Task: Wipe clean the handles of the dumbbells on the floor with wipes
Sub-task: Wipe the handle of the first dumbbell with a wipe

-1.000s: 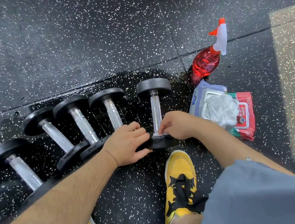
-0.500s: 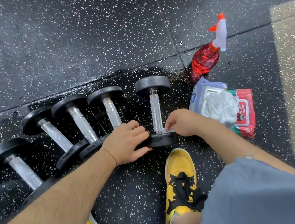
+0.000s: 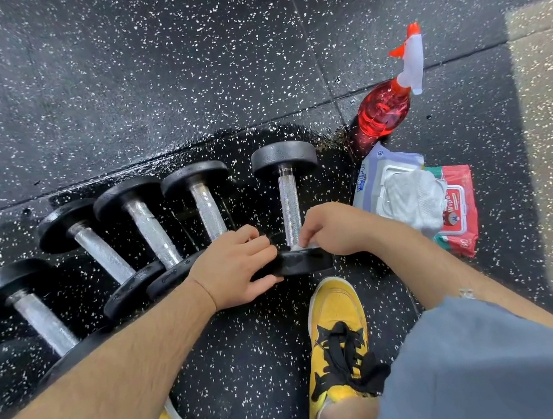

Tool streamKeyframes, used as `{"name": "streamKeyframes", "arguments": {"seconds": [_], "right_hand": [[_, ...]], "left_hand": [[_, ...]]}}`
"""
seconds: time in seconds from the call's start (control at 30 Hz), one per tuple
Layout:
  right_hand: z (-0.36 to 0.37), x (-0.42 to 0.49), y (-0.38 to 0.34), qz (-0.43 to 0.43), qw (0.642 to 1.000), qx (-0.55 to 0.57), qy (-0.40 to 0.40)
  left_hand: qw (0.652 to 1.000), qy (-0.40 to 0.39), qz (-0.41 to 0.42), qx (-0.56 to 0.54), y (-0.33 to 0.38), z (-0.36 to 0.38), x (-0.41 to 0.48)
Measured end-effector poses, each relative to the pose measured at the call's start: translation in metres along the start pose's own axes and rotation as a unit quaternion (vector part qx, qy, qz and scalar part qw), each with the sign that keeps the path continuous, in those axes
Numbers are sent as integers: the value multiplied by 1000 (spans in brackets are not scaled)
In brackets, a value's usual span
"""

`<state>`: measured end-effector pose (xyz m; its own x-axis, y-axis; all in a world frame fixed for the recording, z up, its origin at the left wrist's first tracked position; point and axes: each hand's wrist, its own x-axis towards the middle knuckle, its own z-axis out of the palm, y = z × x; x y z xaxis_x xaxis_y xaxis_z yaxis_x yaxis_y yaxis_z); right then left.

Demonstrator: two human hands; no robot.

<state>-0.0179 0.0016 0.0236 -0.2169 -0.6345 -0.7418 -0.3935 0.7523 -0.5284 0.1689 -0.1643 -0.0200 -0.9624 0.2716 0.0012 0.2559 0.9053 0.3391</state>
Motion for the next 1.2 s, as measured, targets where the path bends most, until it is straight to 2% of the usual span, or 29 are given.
{"name": "streamKeyframes", "arguments": {"seconds": [0.1,0.4,0.5,0.7,1.0,1.2], "right_hand": [[3,4,-9,-2,1000,1,-15],[5,7,-40,3,992,-103,-66],[-2,-1,-38,13,994,-87,-65],[-7,-2,-3,43,998,23,-36],[-6,-1,2,105,994,-1,-21],[6,7,8,104,993,51,22]], "left_hand": [[1000,-1,1,4,0,1,0],[1000,1,-2,-1,-1,3,0],[1000,2,-2,-3,-2,3,-1],[1000,4,0,2,-1,2,-1],[1000,8,6,10,0,1,-1],[1000,-2,-1,6,0,3,0]]}}
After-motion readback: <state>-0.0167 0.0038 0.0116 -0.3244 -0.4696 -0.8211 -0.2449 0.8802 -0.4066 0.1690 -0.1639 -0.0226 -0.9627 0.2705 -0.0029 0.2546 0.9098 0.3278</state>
